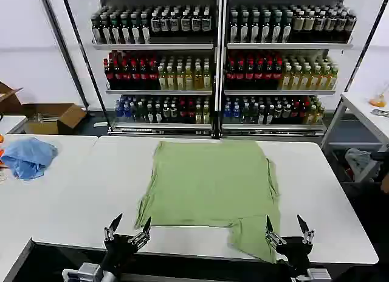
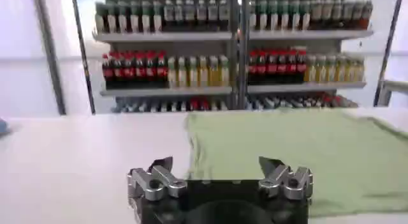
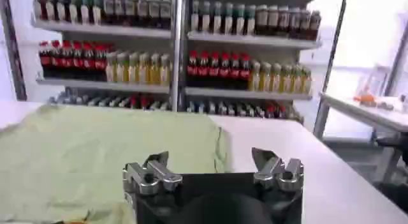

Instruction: Fold and organize the clothes.

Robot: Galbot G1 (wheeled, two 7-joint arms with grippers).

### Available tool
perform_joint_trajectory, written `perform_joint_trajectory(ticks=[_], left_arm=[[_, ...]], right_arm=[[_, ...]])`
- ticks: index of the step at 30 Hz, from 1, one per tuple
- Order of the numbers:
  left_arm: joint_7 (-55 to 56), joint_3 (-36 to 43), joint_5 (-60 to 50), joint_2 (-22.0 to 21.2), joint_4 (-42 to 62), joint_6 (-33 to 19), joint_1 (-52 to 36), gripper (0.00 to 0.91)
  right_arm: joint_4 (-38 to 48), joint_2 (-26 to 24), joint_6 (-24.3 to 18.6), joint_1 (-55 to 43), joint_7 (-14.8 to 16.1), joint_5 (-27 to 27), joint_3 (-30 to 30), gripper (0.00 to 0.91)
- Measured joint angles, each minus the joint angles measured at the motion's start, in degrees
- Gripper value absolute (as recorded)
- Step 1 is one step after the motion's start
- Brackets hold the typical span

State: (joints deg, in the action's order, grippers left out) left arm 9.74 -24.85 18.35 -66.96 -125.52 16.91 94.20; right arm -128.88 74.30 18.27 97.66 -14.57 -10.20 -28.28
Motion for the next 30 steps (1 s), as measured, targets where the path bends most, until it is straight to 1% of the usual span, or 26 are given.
perform_joint_trajectory(ticks=[8,15,16,17,18,19,20,21,22,23,24,26,30], left_arm=[[1.43,1.73,1.76,1.45,5.85,3.18,-5.18,0.907],[1.6,2.86,3.09,2.27,9.52,4.81,-8.37,0.907],[1.57,2.95,3.28,2.39,9.77,5.03,-8.6,0.846],[1.48,3.0,3.53,2.58,10.03,5.29,-8.83,0.766],[1.42,3.04,3.71,2.74,10.28,5.47,-9.03,0.554],[1.37,3.08,3.92,2.89,10.52,5.65,-9.2,0.443],[1.25,3.1,4.18,3.04,10.78,5.85,-9.35,0.272],[1.18,3.12,4.4,3.18,10.97,5.99,-9.44,0.212],[1.12,3.14,4.63,3.28,11.11,6.06,-9.55,0.101],[1.0,3.14,4.89,3.43,11.21,6.11,-9.62,0.101],[0.87,3.17,5.08,3.52,11.27,6.14,-9.67,0.05],[0.69,3.23,5.45,3.66,11.55,6.2,-9.84,0.03],[0.33,3.36,6.26,3.76,12.18,6.33,-10.26,0.02]], right_arm=[[3.41,0.85,6.46,-2.53,-2.66,-0.41,2.78,0.907],[5.54,1.35,9.72,-4.04,-3.88,-0.63,4.79,0.907],[5.84,1.41,10.1,-4.21,-4.03,-0.69,4.99,0.907],[6.08,1.49,10.42,-4.38,-4.19,-0.73,5.21,0.897],[6.29,1.54,10.63,-4.57,-4.3,-0.76,5.39,0.625],[6.47,1.61,10.84,-4.69,-4.36,-0.78,5.55,0.464],[6.69,1.68,11.06,-4.8,-4.43,-0.86,5.69,0.212],[6.87,1.75,11.28,-4.89,-4.54,-0.94,5.73,0.121],[7.01,1.82,11.49,-4.92,-4.63,-1.03,5.91,0.01],[7.21,1.88,11.73,-4.92,-4.67,-1.18,6.14,0.0],[7.34,1.89,11.94,-4.92,-4.7,-1.29,6.32,0.0],[7.56,1.9,12.39,-4.94,-4.79,-1.58,6.54,0.0],[7.79,1.8,12.94,-4.96,-4.83,-2.28,6.54,0.0]])
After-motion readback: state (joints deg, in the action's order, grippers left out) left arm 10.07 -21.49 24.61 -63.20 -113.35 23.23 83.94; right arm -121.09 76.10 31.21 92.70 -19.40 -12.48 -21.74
